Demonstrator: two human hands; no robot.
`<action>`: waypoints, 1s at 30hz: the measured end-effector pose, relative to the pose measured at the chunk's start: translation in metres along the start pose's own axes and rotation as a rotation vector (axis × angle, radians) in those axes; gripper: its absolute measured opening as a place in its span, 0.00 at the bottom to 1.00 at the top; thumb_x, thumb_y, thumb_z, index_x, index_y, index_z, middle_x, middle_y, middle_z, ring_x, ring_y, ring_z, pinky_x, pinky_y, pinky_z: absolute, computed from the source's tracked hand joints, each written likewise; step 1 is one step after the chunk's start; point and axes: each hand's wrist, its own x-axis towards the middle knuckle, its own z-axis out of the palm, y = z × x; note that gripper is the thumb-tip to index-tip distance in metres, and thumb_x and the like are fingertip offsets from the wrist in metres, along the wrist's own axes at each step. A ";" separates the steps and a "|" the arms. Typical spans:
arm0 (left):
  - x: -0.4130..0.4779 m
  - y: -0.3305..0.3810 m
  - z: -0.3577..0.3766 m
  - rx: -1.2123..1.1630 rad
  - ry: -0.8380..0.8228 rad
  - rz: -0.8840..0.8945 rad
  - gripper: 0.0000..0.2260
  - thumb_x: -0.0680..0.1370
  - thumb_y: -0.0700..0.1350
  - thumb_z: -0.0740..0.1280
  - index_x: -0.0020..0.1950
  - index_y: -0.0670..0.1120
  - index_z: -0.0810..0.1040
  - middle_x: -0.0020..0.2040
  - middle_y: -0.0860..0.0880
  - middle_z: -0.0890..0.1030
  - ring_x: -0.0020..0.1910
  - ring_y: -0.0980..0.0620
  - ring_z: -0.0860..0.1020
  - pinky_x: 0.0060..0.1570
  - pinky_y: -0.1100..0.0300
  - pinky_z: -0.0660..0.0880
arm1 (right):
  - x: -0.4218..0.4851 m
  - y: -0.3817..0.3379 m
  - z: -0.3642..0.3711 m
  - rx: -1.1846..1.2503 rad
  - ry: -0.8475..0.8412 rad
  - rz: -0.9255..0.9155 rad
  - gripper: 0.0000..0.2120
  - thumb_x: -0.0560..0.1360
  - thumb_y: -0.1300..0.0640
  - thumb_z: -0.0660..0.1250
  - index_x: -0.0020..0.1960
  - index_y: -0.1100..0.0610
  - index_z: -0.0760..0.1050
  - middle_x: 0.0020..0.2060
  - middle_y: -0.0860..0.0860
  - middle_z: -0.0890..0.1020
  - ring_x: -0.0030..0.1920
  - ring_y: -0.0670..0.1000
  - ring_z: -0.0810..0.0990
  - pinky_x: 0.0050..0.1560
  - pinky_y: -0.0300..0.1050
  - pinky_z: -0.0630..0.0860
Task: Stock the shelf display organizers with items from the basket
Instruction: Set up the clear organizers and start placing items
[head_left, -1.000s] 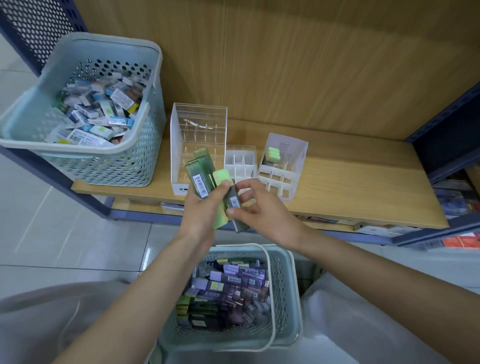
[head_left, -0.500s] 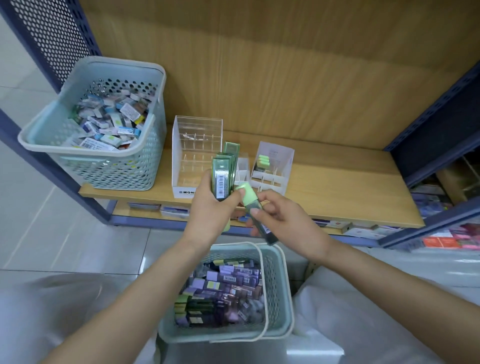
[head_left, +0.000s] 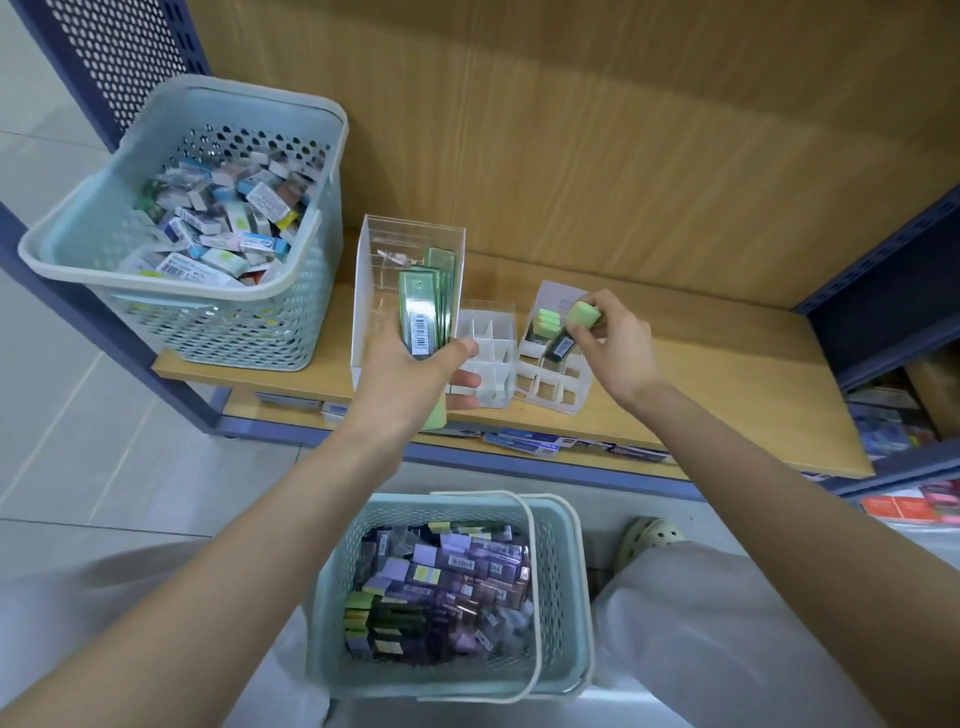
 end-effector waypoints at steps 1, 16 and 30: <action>0.003 -0.002 0.001 -0.013 -0.004 -0.020 0.09 0.77 0.38 0.67 0.55 0.47 0.72 0.51 0.41 0.80 0.32 0.54 0.80 0.32 0.59 0.79 | 0.008 0.003 0.005 -0.006 0.022 0.007 0.07 0.77 0.59 0.64 0.55 0.57 0.74 0.45 0.55 0.81 0.43 0.52 0.78 0.42 0.44 0.75; 0.022 0.001 0.023 -0.043 -0.036 -0.102 0.09 0.77 0.39 0.66 0.50 0.52 0.70 0.47 0.46 0.81 0.31 0.56 0.80 0.31 0.59 0.80 | 0.043 0.031 0.033 -0.103 0.052 -0.126 0.08 0.77 0.61 0.66 0.55 0.60 0.77 0.48 0.53 0.76 0.44 0.49 0.77 0.49 0.45 0.76; 0.014 0.006 0.029 -0.094 -0.044 -0.121 0.05 0.79 0.40 0.64 0.50 0.50 0.71 0.44 0.46 0.82 0.33 0.52 0.79 0.29 0.59 0.79 | 0.049 0.018 0.032 -0.396 0.061 -0.127 0.11 0.78 0.61 0.61 0.59 0.60 0.74 0.55 0.56 0.75 0.55 0.58 0.74 0.49 0.49 0.72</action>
